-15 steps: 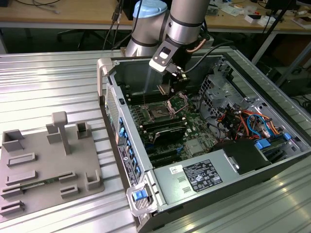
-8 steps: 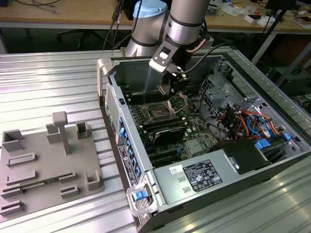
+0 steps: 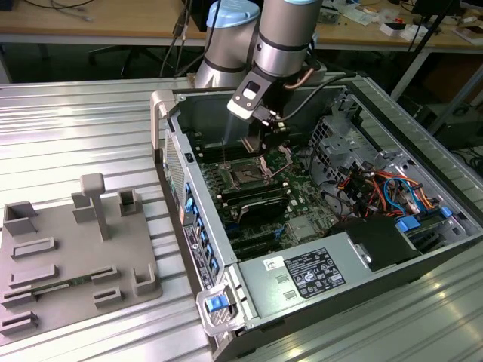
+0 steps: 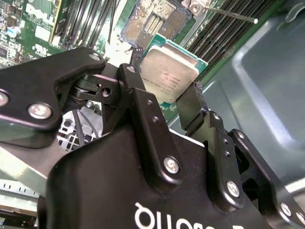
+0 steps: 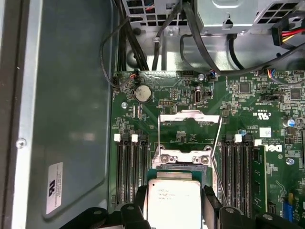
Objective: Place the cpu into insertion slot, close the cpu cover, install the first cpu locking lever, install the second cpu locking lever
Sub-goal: 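Place the cpu into insertion slot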
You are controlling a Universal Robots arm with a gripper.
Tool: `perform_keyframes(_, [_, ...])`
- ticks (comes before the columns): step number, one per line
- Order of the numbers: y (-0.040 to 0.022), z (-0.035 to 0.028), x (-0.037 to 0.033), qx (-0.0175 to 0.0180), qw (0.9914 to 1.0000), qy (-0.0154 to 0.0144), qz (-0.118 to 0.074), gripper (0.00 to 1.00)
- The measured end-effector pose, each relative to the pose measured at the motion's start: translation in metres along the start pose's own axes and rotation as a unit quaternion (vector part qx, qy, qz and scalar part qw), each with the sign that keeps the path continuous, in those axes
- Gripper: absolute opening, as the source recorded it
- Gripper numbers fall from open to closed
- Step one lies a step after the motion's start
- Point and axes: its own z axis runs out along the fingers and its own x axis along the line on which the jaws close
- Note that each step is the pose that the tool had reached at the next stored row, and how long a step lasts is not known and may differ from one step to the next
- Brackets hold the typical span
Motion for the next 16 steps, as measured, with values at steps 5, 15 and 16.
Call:
perform_keyframes(5, [-0.0013, 0.0084, -0.0002, 0.0001, 1.0, -0.0018, 0.0, 0.55])
perform_keyframes(15, [-0.0026, 0.0217, -0.0005, -0.0001, 0.99996, -0.0039, 0.008, 0.55])
perform_keyframes(16, [-0.0027, 0.0219, -0.0005, 0.0004, 0.99996, -0.004, 0.008, 0.55])
